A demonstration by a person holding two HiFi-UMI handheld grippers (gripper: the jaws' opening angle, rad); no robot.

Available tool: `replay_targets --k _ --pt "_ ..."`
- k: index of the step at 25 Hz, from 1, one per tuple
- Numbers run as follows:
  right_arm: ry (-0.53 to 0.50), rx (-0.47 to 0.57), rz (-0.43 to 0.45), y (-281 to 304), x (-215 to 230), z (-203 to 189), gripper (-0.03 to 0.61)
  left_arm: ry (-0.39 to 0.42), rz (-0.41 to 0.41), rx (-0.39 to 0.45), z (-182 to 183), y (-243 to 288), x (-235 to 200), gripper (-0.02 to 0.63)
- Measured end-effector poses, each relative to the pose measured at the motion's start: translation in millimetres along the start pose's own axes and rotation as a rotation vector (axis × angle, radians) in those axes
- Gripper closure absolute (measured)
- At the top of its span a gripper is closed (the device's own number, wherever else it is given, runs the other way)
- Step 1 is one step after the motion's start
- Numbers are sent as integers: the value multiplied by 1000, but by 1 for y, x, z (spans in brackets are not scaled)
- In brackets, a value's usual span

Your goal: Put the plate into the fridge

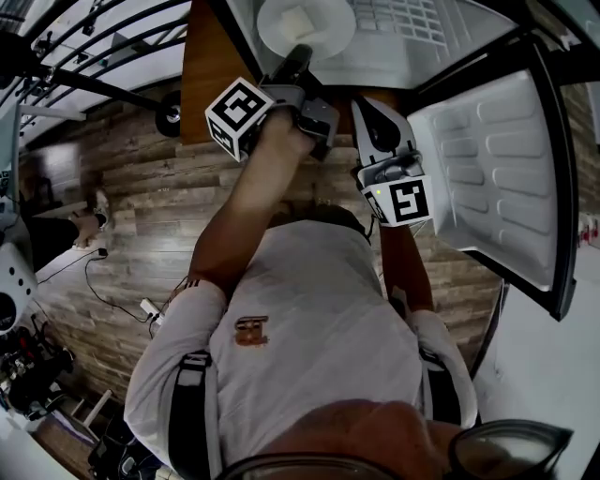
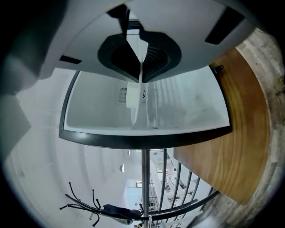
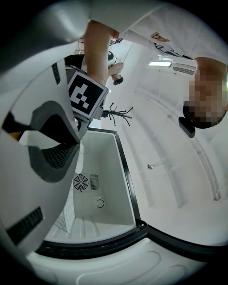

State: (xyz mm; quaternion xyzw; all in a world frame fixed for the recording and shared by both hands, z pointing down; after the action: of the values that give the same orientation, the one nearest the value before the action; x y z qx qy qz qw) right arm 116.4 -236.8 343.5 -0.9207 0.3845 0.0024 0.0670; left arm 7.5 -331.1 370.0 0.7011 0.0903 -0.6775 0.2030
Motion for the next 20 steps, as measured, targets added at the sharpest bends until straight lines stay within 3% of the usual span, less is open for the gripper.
replay_targets --k 8,20 --pt "17 3 55 5 14 -2 546 -29 24 72 9 18 -3 586" --pt "32 6 91 7 25 -5 546 -54 52 113 11 35 -8 586"
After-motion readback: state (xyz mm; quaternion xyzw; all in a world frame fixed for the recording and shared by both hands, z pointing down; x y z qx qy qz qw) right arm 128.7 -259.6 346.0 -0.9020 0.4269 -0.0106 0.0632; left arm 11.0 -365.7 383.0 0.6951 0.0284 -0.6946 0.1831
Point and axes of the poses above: the fingertips, and each gripper's own axes: y forward along the fingers, x to its right, z out of its top, the point moved 3 cm from there along -y, backward along the fingers, and after that the axes turned 7 degrees about z, right-handed, at the moved point
